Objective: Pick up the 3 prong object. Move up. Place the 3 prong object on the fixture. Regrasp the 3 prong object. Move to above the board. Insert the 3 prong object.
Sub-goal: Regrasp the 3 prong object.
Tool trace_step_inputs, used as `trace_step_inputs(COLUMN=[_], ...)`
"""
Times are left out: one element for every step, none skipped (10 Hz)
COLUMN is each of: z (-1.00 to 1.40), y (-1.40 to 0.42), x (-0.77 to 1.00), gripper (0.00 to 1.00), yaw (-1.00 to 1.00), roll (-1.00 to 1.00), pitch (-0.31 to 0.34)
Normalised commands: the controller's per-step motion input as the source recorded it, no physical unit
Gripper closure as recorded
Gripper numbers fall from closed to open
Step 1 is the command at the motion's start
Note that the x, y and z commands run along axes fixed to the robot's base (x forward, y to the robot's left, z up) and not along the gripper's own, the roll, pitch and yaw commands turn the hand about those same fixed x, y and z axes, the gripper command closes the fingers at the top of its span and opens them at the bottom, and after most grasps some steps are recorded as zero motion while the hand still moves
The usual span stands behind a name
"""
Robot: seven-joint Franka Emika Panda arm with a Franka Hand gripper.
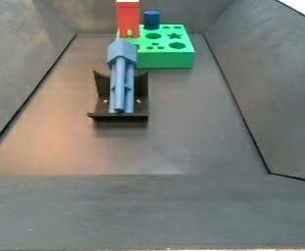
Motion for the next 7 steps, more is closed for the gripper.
trace_step_inputs(z=[-0.01, -0.01, -0.01, -0.01, -0.01, -0.01, 0.0], y=[-0.05, -0.05, -0.05, -0.05, -0.06, -0.06, -0.04], x=[0.11, 0.12, 0.12, 0.12, 0.13, 0.13, 0.13], gripper=[0.0, 0.0, 0.0, 0.0, 0.0, 0.0, 0.0], yaw=[0.14, 0.19, 0.24, 0.26, 0.28, 0.28, 0.27], roll=[1.0, 1.0, 0.96, 0.72, 0.54, 0.37, 0.24], pitch=[0.218, 0.246, 0.261, 0.218, 0.176, 0.133, 0.079])
